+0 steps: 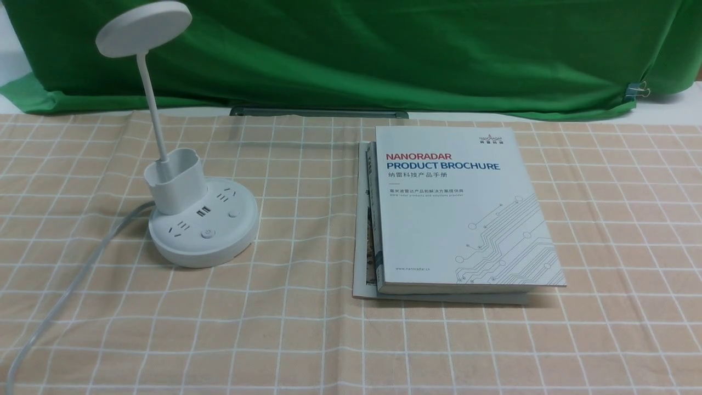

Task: Turn on the table lamp on the light coffee tablecloth with your hand.
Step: 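Press the power button on the lamp base to turn the lamp on with the left gripper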

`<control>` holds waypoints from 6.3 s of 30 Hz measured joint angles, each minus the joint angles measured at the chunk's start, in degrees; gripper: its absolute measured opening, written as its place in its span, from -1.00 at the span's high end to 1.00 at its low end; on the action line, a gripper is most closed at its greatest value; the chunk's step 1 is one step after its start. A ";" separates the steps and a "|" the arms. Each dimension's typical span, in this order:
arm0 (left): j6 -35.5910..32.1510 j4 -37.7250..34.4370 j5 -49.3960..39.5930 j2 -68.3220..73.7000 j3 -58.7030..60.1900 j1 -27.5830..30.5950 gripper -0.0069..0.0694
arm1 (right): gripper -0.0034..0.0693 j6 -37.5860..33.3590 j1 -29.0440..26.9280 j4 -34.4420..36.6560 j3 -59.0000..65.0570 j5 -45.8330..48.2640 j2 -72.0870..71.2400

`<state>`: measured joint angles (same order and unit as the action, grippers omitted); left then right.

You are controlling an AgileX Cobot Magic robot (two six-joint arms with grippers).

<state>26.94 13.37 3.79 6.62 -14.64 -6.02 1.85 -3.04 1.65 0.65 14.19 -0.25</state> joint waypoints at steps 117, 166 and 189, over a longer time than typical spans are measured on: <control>-1.05 -1.75 -30.36 104.70 -59.45 -12.52 0.82 | 0.24 0.01 0.00 0.00 0.00 -0.01 0.00; -4.68 -4.51 -31.45 105.31 -60.06 -12.52 0.82 | 0.24 0.01 0.00 0.00 0.00 0.00 0.00; -17.71 -16.57 -40.64 90.01 -56.43 -17.35 0.82 | 0.24 0.01 0.00 0.00 0.00 0.00 0.00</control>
<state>9.23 -3.20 -36.85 96.64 -71.07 -23.37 1.85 -3.04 1.65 0.65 14.19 -0.25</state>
